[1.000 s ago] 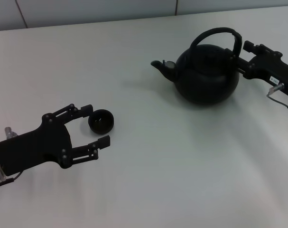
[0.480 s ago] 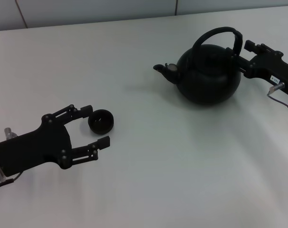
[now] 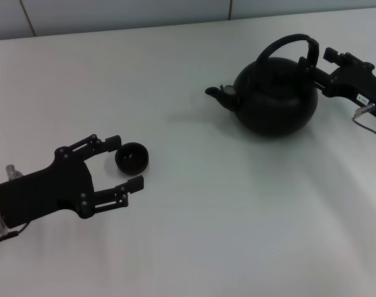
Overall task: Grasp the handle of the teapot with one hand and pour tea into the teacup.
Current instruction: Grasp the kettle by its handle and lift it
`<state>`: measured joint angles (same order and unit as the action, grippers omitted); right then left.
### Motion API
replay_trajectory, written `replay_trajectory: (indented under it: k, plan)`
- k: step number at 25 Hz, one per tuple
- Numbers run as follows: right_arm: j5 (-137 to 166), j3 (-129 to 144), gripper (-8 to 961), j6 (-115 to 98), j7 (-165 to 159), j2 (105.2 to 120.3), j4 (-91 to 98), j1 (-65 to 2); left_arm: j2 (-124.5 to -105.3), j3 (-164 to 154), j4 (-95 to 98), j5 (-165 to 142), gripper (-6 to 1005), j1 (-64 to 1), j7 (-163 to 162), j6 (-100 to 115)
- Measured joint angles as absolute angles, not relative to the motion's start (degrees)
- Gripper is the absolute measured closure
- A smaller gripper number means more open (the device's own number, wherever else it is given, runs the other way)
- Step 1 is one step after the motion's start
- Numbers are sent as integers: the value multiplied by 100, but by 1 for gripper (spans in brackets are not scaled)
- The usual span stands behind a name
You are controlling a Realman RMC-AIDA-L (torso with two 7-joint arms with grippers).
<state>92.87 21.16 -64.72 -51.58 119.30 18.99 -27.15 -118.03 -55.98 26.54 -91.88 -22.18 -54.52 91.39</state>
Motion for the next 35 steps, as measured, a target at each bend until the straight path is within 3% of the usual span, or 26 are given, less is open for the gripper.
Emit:
replay_trajectory:
  k: [35]
  plan:
    - [8911,2131,259,-6476,-4719,11913,1863,-2661,-11830,-5598,2610,-9163,135,-2241,-5448,9141]
